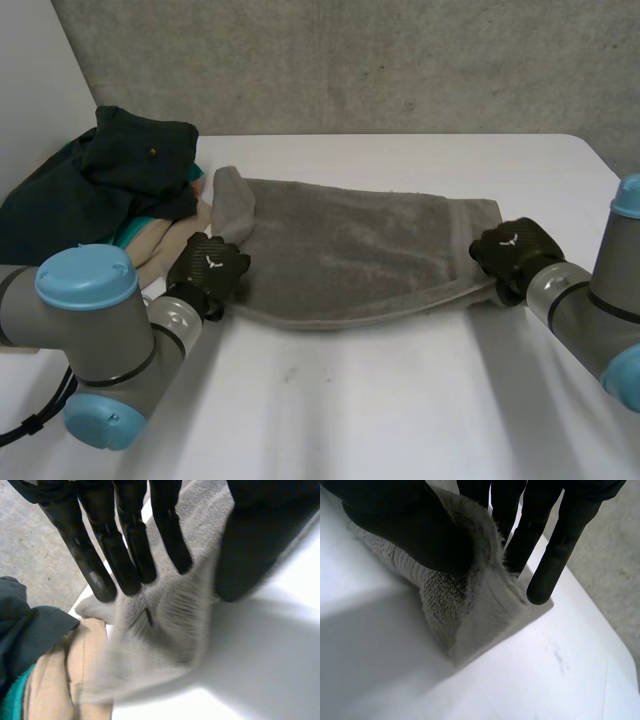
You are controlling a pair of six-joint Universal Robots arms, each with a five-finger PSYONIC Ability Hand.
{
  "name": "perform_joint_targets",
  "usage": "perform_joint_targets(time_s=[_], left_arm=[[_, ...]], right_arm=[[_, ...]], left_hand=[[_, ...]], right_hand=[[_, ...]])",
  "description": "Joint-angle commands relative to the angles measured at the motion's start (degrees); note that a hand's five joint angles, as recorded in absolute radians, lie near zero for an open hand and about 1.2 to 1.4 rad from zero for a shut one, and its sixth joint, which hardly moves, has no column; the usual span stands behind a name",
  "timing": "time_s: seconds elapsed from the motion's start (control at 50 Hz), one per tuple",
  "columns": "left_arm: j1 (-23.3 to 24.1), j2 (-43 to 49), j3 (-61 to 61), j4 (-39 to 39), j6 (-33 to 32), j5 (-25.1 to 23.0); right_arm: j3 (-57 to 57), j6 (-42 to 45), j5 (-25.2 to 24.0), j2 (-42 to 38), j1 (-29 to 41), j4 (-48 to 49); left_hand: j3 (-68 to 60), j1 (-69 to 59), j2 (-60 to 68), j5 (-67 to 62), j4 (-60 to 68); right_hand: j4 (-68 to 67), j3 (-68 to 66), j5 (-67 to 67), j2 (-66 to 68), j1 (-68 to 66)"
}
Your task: Fold the laundry.
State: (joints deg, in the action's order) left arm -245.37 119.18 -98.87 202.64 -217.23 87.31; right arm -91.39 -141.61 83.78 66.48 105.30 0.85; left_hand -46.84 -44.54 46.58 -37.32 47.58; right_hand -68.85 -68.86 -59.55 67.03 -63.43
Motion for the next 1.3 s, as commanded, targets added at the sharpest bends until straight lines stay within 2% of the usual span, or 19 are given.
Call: perform_joint_targets(time_s=[0.02,0.12,0.2,0.22,0.28,0.3,0.4,0.48,0.7,0.9,1.24,1.3], left_arm=[[-1.2,-7.4,-2.4,-0.3,1.4,-2.7],[-5.4,-13.3,-5.5,-0.4,5.9,-6.0],[-9.5,-14.6,-6.8,-1.3,10.2,-9.0],[-11.9,-14.6,-7.3,-2.2,11.6,-9.8],[-14.6,-14.4,-8.3,-3.5,12.5,-11.4],[-15.8,-14.2,-8.6,-4.4,12.6,-13.2],[-17.2,-10.3,-8.8,-5.7,12.4,-20.2],[-17.4,-7.0,-7.7,-5.6,11.5,-23.2],[-17.9,2.7,0.9,-5.8,9.7,-23.5],[-17.5,6.1,5.6,-5.9,8.5,-23.3],[-16.5,11.0,12.4,-5.9,8.4,-23.0],[-15.9,11.7,13.1,-5.9,8.1,-23.0]], right_arm=[[-1.2,-0.1,-0.3,0.1,-4.0,0.2],[-1.7,-2.9,-1.2,0.2,-6.5,0.0],[-1.7,-5.7,-3.6,0.2,-7.7,-0.1],[-1.6,-6.1,-4.1,0.2,-8.0,-0.1],[-1.2,-7.1,-5.5,0.2,-8.4,-0.2],[-1.2,-7.2,-5.6,0.2,-8.4,-0.2],[-1.4,-7.2,-6.0,0.1,-8.4,-0.2],[-1.8,-7.2,-6.1,0.1,-8.3,-0.2],[-2.9,-6.9,-6.6,0.1,-8.3,-0.2],[-3.4,-6.9,-6.7,0.1,-8.4,-0.1],[-4.2,-6.6,-6.7,0.1,-8.4,-0.1],[-4.2,-6.6,-6.7,0.1,-8.4,-0.1]], left_hand=[[29.9,27.6,-29.6,30.3,-30.6],[31.2,28.9,-31.0,31.7,-32.0],[27.9,25.6,-27.6,28.4,-28.6],[26.4,24.1,-26.1,26.9,-27.1],[21.0,18.7,-20.7,21.5,-21.7],[18.2,15.9,-17.9,18.6,-18.9],[9.9,7.6,-9.6,10.4,-10.6],[7.5,5.2,-7.3,8.0,-8.3],[7.7,5.4,-7.4,8.2,-8.4],[5.3,3.0,-5.1,5.8,-6.1],[-8.6,-10.9,8.9,-8.1,7.9],[-17.2,-19.5,17.4,-16.7,16.4]], right_hand=[[-11.2,-11.1,-10.4,13.0,-16.6],[-11.2,-11.1,-10.4,13.0,-16.6],[-11.2,-11.1,-10.4,13.0,-16.6],[-11.2,-11.1,-10.4,13.0,-16.6],[-11.2,-11.1,-10.4,13.0,-16.6],[-11.2,-11.1,-10.4,13.0,-16.6],[-11.2,-11.1,-10.4,13.0,-16.6],[-11.2,-11.1,-10.4,13.0,-16.6],[-11.2,-11.1,-10.4,13.0,-16.6],[-11.2,-11.1,-10.4,13.0,-16.6],[-11.2,-11.1,-10.4,13.0,-16.6],[-11.2,-11.1,-10.4,13.0,-16.6]])
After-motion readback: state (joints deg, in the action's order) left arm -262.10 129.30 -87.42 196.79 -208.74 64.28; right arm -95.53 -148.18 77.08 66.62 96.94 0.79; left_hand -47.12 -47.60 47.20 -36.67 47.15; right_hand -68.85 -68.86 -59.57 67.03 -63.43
